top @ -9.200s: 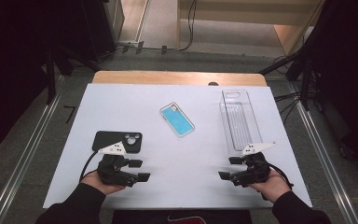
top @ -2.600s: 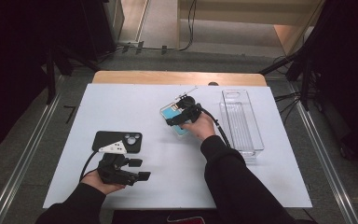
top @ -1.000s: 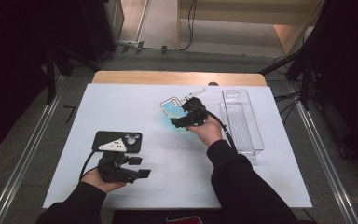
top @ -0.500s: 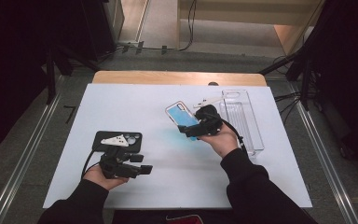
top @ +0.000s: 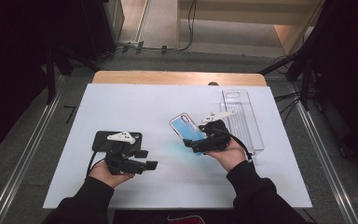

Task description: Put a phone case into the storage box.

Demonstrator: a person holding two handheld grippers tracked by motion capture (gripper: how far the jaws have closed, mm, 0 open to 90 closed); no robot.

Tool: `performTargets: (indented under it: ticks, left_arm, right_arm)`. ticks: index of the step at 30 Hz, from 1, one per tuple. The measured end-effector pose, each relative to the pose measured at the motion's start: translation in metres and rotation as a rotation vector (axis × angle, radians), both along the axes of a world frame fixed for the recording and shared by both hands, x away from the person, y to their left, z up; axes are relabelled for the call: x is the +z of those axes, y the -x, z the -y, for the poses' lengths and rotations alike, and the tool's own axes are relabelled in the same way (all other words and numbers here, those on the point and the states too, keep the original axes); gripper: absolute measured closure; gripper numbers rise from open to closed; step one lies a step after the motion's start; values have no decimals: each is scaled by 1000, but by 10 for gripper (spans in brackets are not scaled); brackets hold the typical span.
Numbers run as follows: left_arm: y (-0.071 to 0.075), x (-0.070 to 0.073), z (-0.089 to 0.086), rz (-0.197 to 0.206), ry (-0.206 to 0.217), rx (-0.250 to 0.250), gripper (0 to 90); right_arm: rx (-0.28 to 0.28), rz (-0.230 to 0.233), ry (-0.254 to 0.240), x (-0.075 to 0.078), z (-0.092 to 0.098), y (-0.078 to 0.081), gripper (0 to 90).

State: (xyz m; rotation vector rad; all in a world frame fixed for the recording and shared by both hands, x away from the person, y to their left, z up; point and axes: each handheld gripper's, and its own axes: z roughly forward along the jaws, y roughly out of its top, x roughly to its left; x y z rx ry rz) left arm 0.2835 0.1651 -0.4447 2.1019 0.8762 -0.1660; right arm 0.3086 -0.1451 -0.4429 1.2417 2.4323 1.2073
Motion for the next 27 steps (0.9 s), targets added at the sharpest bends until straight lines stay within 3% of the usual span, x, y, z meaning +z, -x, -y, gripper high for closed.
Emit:
performTargets:
  ticks: [8,19,27]
  left_arm:
    - [-3,8,3,-7,2,39,242]
    - [-20,25,7,-32,41,74,216]
    - [-32,32,13,-14,-6,90,236]
  right_arm:
    - [-19,-21,-8,-8,-8,10,147]
    - [-75,-45,-5,-19,-21,11,147]
    - [-111,-74,-37,-23,-24,6,147]
